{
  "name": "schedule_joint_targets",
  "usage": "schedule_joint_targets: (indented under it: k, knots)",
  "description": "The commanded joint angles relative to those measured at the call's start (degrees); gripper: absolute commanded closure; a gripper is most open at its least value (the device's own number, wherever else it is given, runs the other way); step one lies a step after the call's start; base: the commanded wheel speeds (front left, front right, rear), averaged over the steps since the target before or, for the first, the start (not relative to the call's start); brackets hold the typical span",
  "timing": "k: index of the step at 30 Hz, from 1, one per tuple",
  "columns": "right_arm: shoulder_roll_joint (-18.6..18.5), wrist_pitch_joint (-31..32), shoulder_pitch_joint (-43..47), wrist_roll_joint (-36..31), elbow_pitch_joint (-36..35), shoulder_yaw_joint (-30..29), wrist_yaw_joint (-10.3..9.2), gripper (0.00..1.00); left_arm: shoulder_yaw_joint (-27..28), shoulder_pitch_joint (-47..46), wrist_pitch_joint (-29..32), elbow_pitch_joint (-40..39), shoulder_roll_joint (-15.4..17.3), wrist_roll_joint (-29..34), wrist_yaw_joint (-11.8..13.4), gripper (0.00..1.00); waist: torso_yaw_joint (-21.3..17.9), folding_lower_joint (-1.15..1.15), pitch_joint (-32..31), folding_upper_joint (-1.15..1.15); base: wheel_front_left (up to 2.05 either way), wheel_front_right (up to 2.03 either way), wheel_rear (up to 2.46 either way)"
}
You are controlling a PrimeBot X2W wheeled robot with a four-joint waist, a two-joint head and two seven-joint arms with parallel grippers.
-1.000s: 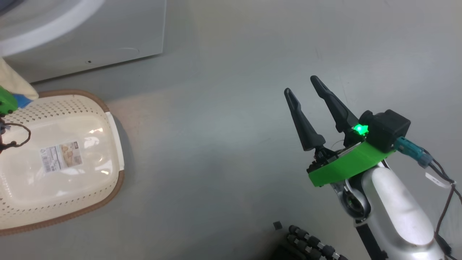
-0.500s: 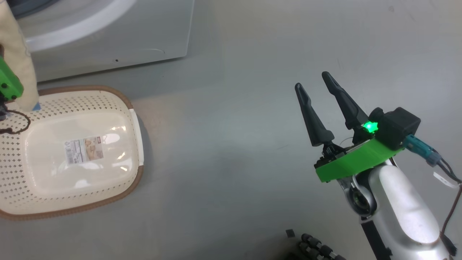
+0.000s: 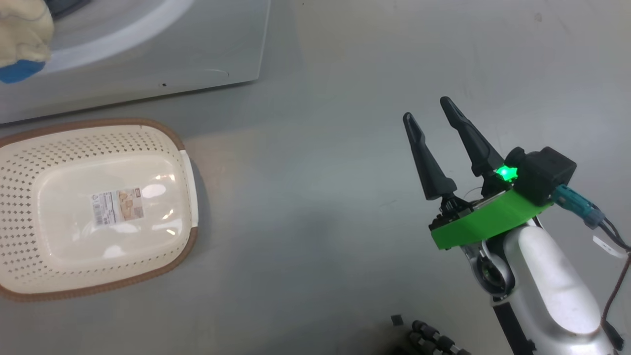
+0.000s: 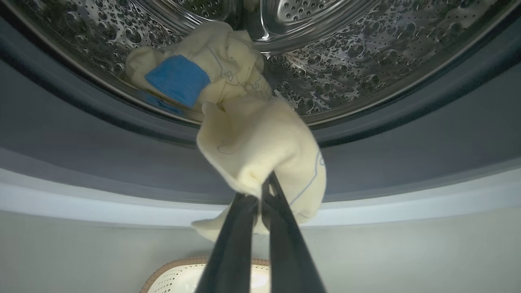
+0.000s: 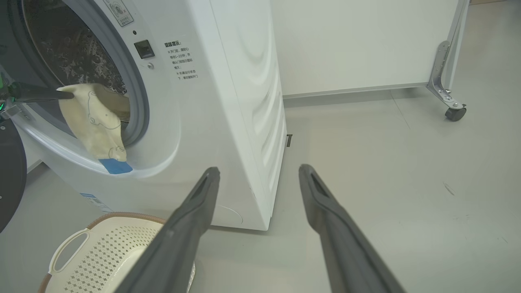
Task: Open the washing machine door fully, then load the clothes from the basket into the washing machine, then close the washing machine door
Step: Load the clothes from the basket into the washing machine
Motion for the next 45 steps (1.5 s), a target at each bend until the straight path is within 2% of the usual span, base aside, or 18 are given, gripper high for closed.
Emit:
schedule_joint_targets:
  k: [1,7,12,17,22,28,33,36,41,43,44,45]
  knots:
    - [-0.3,-0.4,1.2,0.5,-1.9,1.2,-0.16,0.00,2.9,-1.9,0.8,-2.7,4.5,0.0,0.7,1.00,-0.8,0.00,0.3,0.00,0.00,0.00,0.00]
    - [-0.3,-0.4,0.9,1.8,-1.9,3.0,-0.16,0.00,4.0,-5.0,-0.3,-2.9,7.5,2.1,1.6,1.00,-3.4,0.00,1.4,0.00,0.00,0.00,0.00]
    - [-0.3,-0.4,0.6,3.3,-2.2,4.2,-0.16,0.00,3.4,-9.3,-2.9,-0.2,9.5,5.3,0.2,1.00,-6.1,0.00,3.4,0.00,0.00,0.00,0.00]
    - [-0.3,-0.4,0.2,4.6,-2.9,4.9,-0.16,0.00,2.4,-15.2,-9.4,2.0,11.0,9.4,-3.2,1.00,-8.4,0.00,6.1,0.00,0.00,0.00,0.00]
    - [-0.3,-0.4,-0.4,6.0,-3.7,6.0,-0.16,0.00,0.5,-21.0,-14.3,5.9,11.7,12.6,-5.4,1.00,-10.2,0.00,8.5,0.00,0.00,0.00,0.00]
    - [-0.3,-0.4,-1.0,7.6,-4.3,6.8,-0.16,0.00,-2.5,-30.0,-23.2,9.8,12.2,18.7,-6.4,1.00,-11.8,0.00,11.2,0.00,0.00,0.00,0.00]
    - [-0.3,-0.4,-1.3,8.2,-4.5,7.4,-0.16,0.00,-3.5,-35.9,-30.9,13.5,11.4,22.4,-6.1,1.00,-12.3,0.00,12.7,0.00,0.00,0.00,0.00]
    - [-0.3,-0.4,-1.5,8.6,-4.6,7.9,-0.16,0.00,-4.2,-37.7,-31.2,18.2,10.8,23.0,-6.1,1.00,-12.4,0.00,13.6,0.00,0.00,0.00,0.00]
    - [-0.3,-0.4,-1.8,8.8,-4.6,8.2,-0.16,0.00,-5.1,-39.3,-26.8,26.0,9.4,21.9,-6.3,1.00,-12.3,0.00,14.5,0.00,0.00,0.00,0.00]
    - [-0.3,-0.4,-1.9,8.7,-4.5,8.1,-0.16,0.00,-5.2,-39.9,-25.5,28.0,8.8,21.2,-6.5,0.84,-12.1,0.00,14.7,0.00,0.00,0.00,0.00]
    - [-0.3,-0.4,-2.0,8.6,-4.5,8.0,-0.16,0.00,-5.4,-40.2,-24.9,28.9,8.6,21.0,-6.5,0.66,-12.0,0.00,14.8,0.00,0.00,0.00,0.00]
    - [-0.3,-0.4,-2.0,8.6,-4.4,7.9,-0.16,0.00,-5.7,-40.3,-24.3,29.6,8.4,20.9,-6.6,0.53,-11.9,0.00,14.8,0.00,0.00,0.00,0.00]
